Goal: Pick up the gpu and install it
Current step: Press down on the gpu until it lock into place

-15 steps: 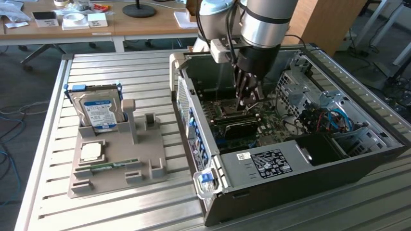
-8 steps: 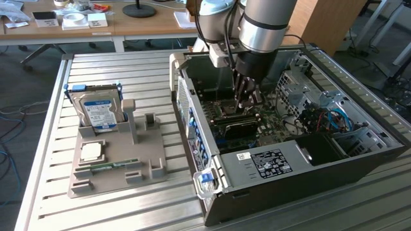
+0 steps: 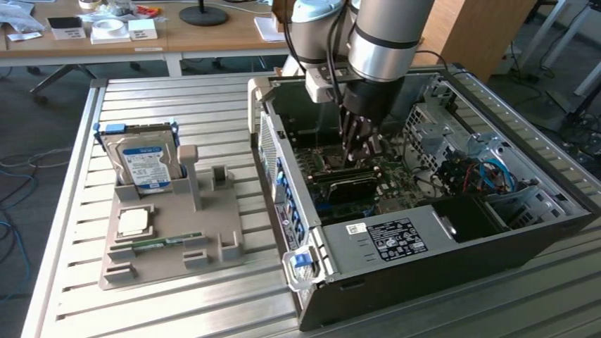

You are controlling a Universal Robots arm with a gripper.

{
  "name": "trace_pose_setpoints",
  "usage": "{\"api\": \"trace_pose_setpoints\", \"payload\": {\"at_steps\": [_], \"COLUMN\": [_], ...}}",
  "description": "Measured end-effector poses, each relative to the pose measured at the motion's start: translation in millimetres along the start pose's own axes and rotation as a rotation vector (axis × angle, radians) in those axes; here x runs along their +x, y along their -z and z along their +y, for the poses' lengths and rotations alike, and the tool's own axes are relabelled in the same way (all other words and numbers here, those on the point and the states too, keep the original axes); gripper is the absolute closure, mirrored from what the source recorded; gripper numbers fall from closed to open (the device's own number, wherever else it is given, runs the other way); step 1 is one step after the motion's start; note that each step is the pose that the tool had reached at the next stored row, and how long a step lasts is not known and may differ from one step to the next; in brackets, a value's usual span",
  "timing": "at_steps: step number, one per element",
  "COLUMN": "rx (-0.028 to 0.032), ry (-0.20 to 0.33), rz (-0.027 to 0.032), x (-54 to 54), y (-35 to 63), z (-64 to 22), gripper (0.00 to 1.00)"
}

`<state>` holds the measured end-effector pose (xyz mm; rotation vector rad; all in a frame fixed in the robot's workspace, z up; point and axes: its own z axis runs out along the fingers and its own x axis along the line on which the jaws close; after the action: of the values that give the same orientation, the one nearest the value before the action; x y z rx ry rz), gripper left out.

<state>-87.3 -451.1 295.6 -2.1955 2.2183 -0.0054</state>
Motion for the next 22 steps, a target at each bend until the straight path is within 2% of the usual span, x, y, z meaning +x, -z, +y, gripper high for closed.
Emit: {"api": "trace_pose_setpoints", "payload": {"at_steps": [11,22], "rx": [0.0000,-0.0002], "ry": [0.000,0.000], "rz": [0.0001,0.0001], "x": [0.2,2.1], "y": [-13.2,-18.8], "z": [0.2,0.2], "gripper": [0.89,0.89]}}
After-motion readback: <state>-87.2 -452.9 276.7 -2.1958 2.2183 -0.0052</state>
